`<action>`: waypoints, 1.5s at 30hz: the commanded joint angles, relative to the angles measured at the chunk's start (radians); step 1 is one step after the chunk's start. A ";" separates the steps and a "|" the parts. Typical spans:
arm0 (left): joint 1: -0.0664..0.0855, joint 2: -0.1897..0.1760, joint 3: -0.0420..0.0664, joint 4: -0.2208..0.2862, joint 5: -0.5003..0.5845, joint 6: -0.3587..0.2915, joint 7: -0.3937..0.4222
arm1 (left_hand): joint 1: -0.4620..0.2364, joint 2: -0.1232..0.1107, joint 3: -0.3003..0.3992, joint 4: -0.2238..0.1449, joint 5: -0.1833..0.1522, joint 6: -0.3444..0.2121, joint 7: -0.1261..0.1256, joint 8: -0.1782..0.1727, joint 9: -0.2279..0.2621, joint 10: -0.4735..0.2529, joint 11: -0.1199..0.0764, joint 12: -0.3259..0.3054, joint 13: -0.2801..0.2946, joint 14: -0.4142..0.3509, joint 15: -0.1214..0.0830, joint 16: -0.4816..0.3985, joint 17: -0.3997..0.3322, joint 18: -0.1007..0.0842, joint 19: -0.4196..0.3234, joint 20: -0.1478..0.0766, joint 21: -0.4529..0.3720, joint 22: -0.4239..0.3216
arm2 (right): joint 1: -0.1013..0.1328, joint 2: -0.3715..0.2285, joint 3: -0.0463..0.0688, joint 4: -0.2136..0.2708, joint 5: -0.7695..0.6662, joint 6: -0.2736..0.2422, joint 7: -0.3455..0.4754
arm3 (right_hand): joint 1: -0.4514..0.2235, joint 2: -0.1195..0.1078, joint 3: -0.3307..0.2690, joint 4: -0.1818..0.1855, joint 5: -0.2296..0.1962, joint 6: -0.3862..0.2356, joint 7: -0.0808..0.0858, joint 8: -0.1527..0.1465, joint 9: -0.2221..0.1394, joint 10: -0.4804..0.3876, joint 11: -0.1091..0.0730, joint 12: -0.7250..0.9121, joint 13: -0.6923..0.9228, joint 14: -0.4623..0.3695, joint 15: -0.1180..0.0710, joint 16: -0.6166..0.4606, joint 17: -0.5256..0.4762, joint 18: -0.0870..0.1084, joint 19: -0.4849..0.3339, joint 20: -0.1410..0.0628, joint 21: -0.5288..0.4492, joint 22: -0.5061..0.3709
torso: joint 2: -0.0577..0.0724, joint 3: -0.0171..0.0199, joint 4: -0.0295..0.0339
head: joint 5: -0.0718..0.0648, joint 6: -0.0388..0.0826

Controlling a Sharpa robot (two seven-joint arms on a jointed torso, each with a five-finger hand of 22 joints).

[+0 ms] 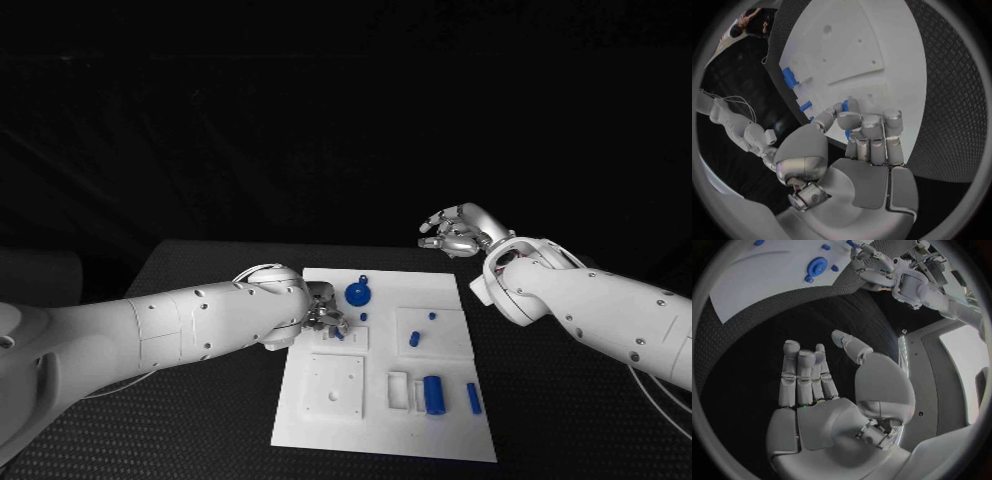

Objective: Assemble the parts on the task board

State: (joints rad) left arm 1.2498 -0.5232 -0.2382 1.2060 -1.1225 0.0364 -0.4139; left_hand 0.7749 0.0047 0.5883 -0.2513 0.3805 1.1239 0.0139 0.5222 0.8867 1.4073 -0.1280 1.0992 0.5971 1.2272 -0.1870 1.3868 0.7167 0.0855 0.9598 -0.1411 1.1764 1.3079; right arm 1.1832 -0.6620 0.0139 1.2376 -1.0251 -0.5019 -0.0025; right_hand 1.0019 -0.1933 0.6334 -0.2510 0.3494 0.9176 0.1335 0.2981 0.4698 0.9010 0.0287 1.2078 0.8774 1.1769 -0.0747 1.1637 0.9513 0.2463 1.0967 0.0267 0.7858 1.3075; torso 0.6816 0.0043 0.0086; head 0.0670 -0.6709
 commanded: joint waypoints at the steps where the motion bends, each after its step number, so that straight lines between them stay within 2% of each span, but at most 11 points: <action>1: -0.005 0.002 -0.001 0.000 -0.008 0.002 0.013 | 0.053 0.059 0.024 -0.025 0.003 0.103 -0.047 0.005 -0.001 -0.008 -0.003 0.004 -0.002 0.004 -0.002 0.003 -0.002 0.002 -0.004 -0.121 -0.003 0.007 | 0.000 0.001 0.000 0.001 0.000 0.012 0.008 | 0.001 0.008 0.000 0.006 0.005 0.001 0.008 -0.003 0.001 -0.006 0.002 0.007 -0.001 -0.007 -0.002 0.007 -0.002 0.015 -0.006 -0.002 0.004 0.021 | 0.000 0.0000 0.0001 | -0.001 -0.001; 20: -0.006 0.003 -0.001 0.008 -0.006 0.004 0.018 | 0.053 0.060 0.024 -0.025 0.004 0.102 -0.047 0.005 -0.002 -0.008 -0.003 0.004 -0.002 0.005 -0.002 0.003 -0.002 0.002 -0.004 -0.121 -0.003 0.007 | 0.000 0.002 0.000 0.000 0.000 0.012 0.008 | 0.001 0.009 -0.001 0.006 0.005 0.001 0.008 -0.003 0.001 -0.006 0.002 0.008 -0.002 -0.007 -0.003 0.008 -0.002 0.015 -0.006 -0.002 0.004 0.021 | 0.000 0.0015 -0.0004 | 0.001 0.001; 26: -0.007 0.004 -0.001 0.004 -0.011 0.001 0.019 | 0.053 0.060 0.025 -0.026 0.004 0.102 -0.047 0.005 -0.002 -0.008 -0.003 0.004 -0.002 0.005 -0.002 0.003 -0.002 0.003 -0.004 -0.121 -0.003 0.007 | 0.000 0.002 0.000 0.002 0.000 0.012 0.008 | 0.000 0.009 -0.001 0.006 0.005 0.001 0.008 -0.003 0.001 -0.006 0.002 0.008 -0.003 -0.007 -0.003 0.008 -0.003 0.015 -0.006 -0.002 0.004 0.021 | 0.000 0.0008 0.0001 | -0.001 0.005; 45: -0.007 -0.001 -0.001 0.001 -0.026 0.029 0.006 | 0.058 0.061 0.026 -0.030 0.009 0.102 -0.047 0.006 -0.003 -0.008 -0.004 0.004 -0.003 0.005 -0.003 0.003 -0.002 0.003 -0.003 -0.121 -0.003 0.007 | 0.000 0.002 0.000 0.002 0.000 0.014 0.008 | 0.000 0.009 -0.001 0.005 0.006 0.001 0.008 -0.003 0.001 -0.006 0.002 0.009 -0.004 -0.007 -0.003 0.008 -0.003 0.015 -0.006 -0.002 0.004 0.021 | 0.000 0.0001 0.0005 | 0.001 0.000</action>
State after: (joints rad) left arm 1.2444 -0.5236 -0.2383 1.2076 -1.1370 0.0466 -0.4035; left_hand 0.7749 0.0047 0.5868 -0.2527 0.3834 1.1244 0.0138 0.5261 0.8833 1.4074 -0.1282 1.0989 0.5954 1.2285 -0.1879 1.3866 0.7153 0.0855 0.9597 -0.1411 1.1764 1.3073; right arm 1.1831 -0.6608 0.0139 1.2379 -1.0250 -0.4999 -0.0025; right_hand 1.0020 -0.1934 0.6334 -0.2509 0.3487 0.9209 0.1338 0.2981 0.4702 0.9028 0.0304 1.2118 0.8748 1.1768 -0.0746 1.1677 0.9495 0.2518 1.0967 0.0267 0.7859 1.3074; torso 0.6818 0.0044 0.0089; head 0.0675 -0.6701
